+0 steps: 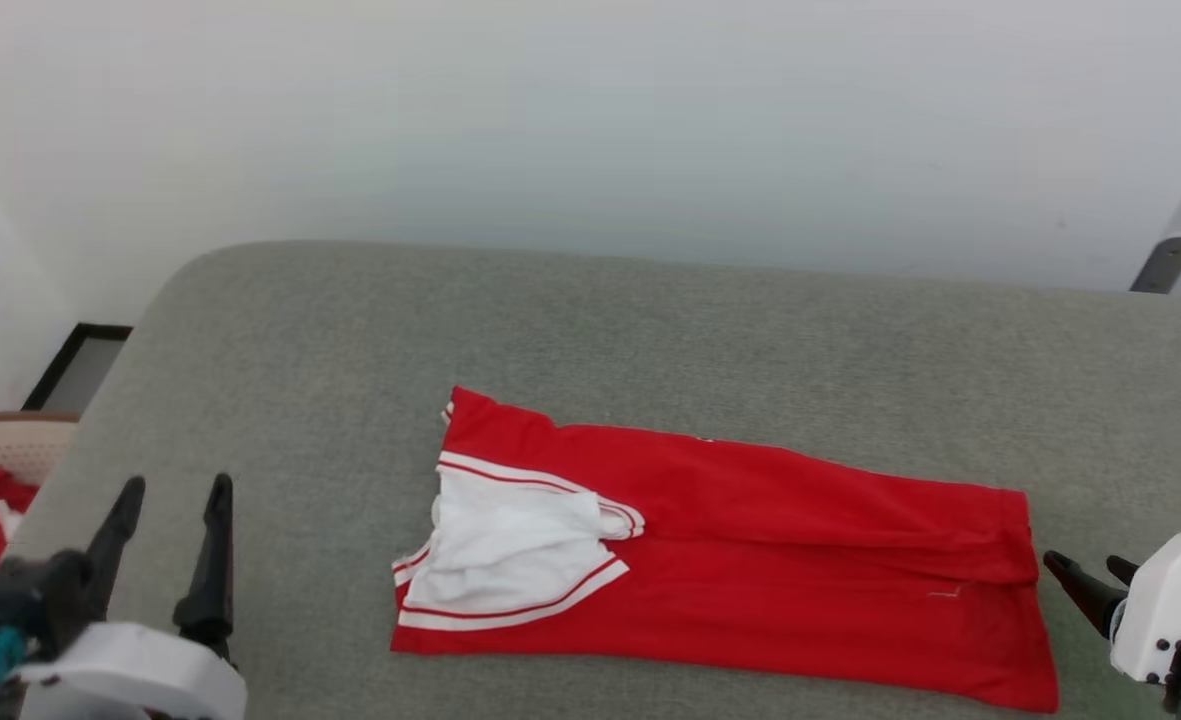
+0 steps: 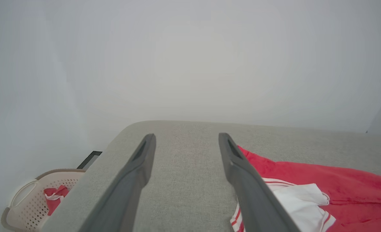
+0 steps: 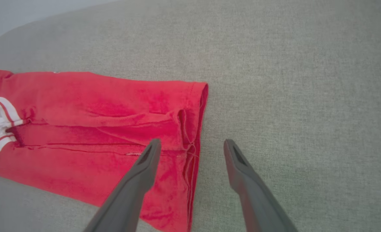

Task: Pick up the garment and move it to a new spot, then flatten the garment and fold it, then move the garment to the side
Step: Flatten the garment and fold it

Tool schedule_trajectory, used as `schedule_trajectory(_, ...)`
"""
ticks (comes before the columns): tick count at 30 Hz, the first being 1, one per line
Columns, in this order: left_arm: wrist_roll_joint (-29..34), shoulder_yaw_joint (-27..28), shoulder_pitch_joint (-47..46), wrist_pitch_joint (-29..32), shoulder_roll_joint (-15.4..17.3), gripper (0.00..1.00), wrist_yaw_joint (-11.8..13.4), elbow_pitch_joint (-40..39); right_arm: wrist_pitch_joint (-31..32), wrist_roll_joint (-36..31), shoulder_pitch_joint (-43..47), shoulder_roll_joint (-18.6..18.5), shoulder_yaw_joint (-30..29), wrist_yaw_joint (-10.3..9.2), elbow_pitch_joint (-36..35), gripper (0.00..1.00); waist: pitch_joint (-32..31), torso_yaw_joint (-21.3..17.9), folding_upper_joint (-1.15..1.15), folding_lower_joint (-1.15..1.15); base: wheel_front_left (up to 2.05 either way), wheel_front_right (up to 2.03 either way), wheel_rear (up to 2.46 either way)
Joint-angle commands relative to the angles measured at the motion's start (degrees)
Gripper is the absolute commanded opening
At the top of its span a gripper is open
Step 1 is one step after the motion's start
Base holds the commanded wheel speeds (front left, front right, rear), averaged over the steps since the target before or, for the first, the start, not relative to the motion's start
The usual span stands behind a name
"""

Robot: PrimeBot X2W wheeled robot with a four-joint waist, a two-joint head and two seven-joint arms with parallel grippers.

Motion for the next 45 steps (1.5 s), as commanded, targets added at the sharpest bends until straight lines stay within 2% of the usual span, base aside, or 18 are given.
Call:
schedule_trajectory(1,0.71,0.61,0.8,0.04,-0.48,1.0,-0.33,0.0,0.11,-0.07,-0.8,-0.15,-0.12,-0.02,0.23,1.0,0.33,0.85,0.0,0.0,0.0,0.0,0.0)
schedule_trajectory(11,8.99,11.37,7.56,0.03,-10.54,1.0,-7.01,1.14,3.58,-0.53,-4.85,0.59,-0.07,-0.03,9.75,1.0,2.6,4.52,0.0,0.0,0.0,0.0,0.0)
schedule_trajectory(23,15.23,16.69,8.05,0.02,-19.1,1.0,-13.18,3.46,5.32,-0.98,-9.61,3.48,0.65,-0.03,22.34,1.0,5.6,7.73,0.0,0.0,0.0,0.0,0.0)
schedule_trajectory(24,15.72,16.97,7.92,0.02,-19.68,1.0,-13.69,3.6,5.79,-0.89,-9.77,3.94,1.25,-0.02,22.91,0.82,5.75,7.89,0.0,0.0,0.0,0.0,0.0)
schedule_trajectory(25,16.02,17.49,7.76,0.02,-20.38,1.0,-13.99,3.69,6.24,-0.82,-10.01,4.18,1.97,0.01,23.33,0.22,5.91,8.03,0.0,0.0,0.0,0.0,0.0)
schedule_trajectory(26,16.47,17.98,7.64,0.02,-21.01,1.0,-14.36,3.78,7.22,-0.26,-10.07,4.58,2.99,0.02,23.28,0.0,6.08,8.14,0.0,0.0,0.0,0.0,0.0)
schedule_trajectory(34,19.01,20.98,7.4,0.02,-25.16,1.0,-17.19,4.49,8.24,4.06,-11.5,2.58,4.67,0.0,21.55,0.0,6.93,8.13,0.0,0.0,0.0,0.0,0.0)
schedule_trajectory(45,21.57,24.82,9.41,0.02,-28.43,1.0,-19.59,4.64,5.7,5.84,-11.18,-4.73,5.34,-0.06,19.69,0.0,5.57,6.12,0.0,0.0,0.0,0.0,0.0)
